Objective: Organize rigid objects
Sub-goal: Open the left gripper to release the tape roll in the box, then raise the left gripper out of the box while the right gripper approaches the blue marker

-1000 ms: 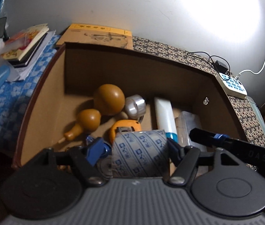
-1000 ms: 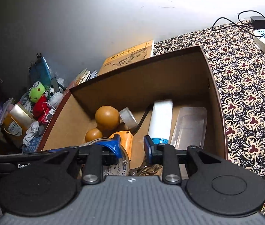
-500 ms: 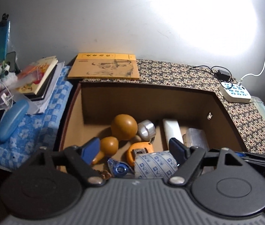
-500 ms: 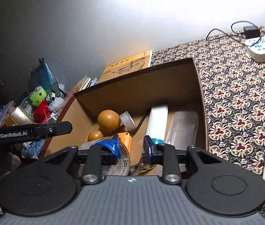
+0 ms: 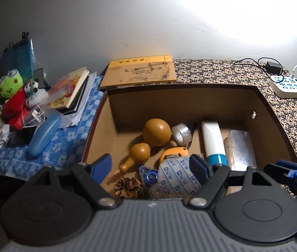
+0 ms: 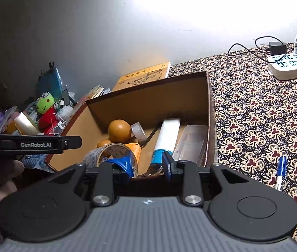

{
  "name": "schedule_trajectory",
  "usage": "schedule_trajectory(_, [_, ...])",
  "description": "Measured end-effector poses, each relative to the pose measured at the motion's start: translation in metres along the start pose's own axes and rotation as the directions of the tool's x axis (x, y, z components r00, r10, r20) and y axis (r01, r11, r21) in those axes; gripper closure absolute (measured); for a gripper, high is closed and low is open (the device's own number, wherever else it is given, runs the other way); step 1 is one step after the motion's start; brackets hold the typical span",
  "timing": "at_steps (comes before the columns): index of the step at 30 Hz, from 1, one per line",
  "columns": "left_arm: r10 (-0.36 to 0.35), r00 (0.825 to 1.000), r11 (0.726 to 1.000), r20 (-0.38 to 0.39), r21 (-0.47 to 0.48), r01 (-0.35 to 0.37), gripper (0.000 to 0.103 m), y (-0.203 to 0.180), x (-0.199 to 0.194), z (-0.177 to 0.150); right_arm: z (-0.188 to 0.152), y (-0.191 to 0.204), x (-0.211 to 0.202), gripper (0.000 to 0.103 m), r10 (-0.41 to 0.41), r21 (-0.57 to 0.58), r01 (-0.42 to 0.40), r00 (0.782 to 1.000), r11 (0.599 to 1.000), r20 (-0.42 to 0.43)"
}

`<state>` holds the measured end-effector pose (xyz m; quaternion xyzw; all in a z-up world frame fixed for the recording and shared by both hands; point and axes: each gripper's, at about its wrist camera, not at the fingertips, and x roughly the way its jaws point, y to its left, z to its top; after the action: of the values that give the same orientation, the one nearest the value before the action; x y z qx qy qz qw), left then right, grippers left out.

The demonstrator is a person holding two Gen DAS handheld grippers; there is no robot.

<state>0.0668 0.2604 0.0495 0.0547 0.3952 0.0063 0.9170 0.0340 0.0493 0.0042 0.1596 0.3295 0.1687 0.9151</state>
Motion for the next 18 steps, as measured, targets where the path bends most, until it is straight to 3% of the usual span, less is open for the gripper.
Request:
schedule_trajectory(9, [0.121, 0.993, 0.993, 0.004, 0.013, -0.121, 0.023, -0.027, -0.022, -0.009, -0.01, -0.014, -0.026, 0.09, 0.067, -0.035, -0.065, 0.997, 0.997, 0.045])
schedule_trajectory(18, [0.19, 0.982, 0.982, -0.011, 0.012, -0.19, 0.023, -0.053, -0.041, -0.021, -0.026, -0.051, -0.035, 0.089, 0.105, 0.055, -0.099, 0.988, 0.994, -0.116])
